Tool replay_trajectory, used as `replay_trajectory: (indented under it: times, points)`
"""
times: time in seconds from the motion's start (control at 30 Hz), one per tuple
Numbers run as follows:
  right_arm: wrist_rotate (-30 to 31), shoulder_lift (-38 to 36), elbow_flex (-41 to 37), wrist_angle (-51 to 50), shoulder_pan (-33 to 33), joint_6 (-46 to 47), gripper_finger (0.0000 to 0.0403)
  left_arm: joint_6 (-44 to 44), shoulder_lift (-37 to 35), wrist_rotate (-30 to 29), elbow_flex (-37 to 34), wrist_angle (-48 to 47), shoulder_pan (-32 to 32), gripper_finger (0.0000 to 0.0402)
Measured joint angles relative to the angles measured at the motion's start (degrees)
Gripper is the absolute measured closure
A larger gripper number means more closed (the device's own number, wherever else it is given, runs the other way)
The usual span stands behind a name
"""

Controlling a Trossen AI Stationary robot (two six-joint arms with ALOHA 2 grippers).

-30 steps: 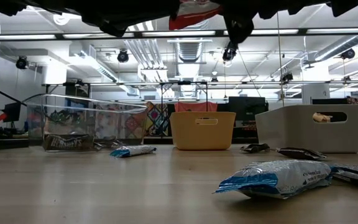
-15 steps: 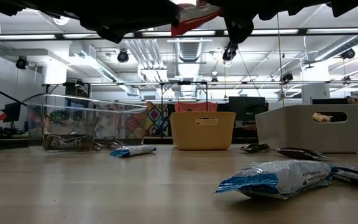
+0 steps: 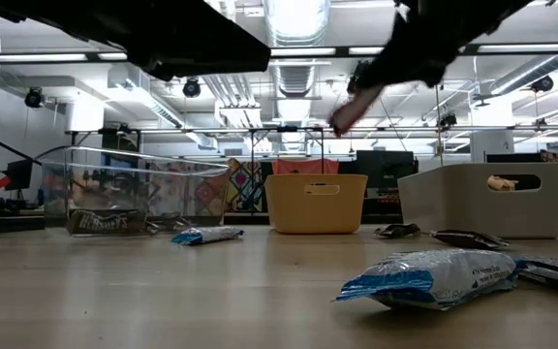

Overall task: Organize candy in baskets
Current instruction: Put the red chocolate into the gray bin

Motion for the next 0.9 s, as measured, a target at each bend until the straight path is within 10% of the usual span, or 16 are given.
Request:
replay_trajectory:
  times: [0.47,0.9]
  points:
    - [10.32,-11.56,0.83,-39.51,-9.04,34.49,0.0382,-2.11,-0.03,-0.02,0.35,0.05,1.02,0.0316]
    - [8.33,-10.06,0.79,-55.21,-15.51,38.61,0.0381,-17.88,-4.47,1.83,0.35,-15.22,4.21,0.0315]
